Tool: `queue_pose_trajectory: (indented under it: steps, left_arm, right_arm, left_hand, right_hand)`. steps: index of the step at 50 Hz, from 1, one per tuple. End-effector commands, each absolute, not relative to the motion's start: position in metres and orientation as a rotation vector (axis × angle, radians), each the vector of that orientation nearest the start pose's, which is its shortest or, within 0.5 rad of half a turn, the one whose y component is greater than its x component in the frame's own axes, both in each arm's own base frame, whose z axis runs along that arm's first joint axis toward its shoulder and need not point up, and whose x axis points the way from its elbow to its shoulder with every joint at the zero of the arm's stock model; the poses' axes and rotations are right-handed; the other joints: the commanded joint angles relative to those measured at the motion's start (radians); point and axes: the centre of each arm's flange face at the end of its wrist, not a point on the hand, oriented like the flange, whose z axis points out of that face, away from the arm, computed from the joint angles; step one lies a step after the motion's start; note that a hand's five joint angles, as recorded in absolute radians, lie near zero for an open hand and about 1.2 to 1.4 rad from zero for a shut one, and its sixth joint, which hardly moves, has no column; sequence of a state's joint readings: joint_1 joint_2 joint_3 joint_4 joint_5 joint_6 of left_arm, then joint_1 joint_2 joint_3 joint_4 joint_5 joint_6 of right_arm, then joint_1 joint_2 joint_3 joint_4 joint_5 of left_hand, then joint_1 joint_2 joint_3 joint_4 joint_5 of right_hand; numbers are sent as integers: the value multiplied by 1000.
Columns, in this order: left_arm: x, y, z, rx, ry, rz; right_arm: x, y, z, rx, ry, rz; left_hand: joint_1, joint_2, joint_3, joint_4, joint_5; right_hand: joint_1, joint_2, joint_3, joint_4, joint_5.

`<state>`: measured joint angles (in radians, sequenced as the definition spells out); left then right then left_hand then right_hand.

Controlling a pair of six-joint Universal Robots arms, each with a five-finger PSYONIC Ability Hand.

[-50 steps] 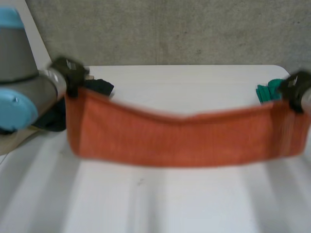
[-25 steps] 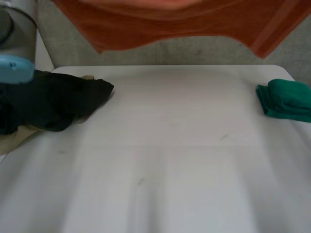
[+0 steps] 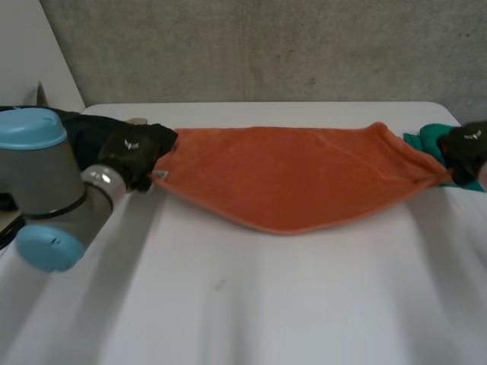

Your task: Fold the laundry.

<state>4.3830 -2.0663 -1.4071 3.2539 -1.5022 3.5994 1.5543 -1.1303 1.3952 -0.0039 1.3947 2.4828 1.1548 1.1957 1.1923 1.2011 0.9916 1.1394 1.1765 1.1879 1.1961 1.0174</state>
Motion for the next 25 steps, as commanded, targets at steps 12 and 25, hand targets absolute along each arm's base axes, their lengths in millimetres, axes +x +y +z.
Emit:
queue_pose_trajectory:
  steps: [12, 25]
  left_arm:
    - [-208, -172, 232, 1360, 2464, -1269]
    - [-225, -257, 234, 1228, 2260, -1559]
  right_arm:
    - [99, -280, 227, -1709, 2682, -1461]
    - [112, -321, 219, -1506, 2632, -1705]
  left_hand:
    - [242, 201, 204, 195, 230]
    - [242, 201, 204, 195, 230]
  right_hand:
    - [257, 220, 208, 200, 204]
    - [257, 220, 208, 200, 204]
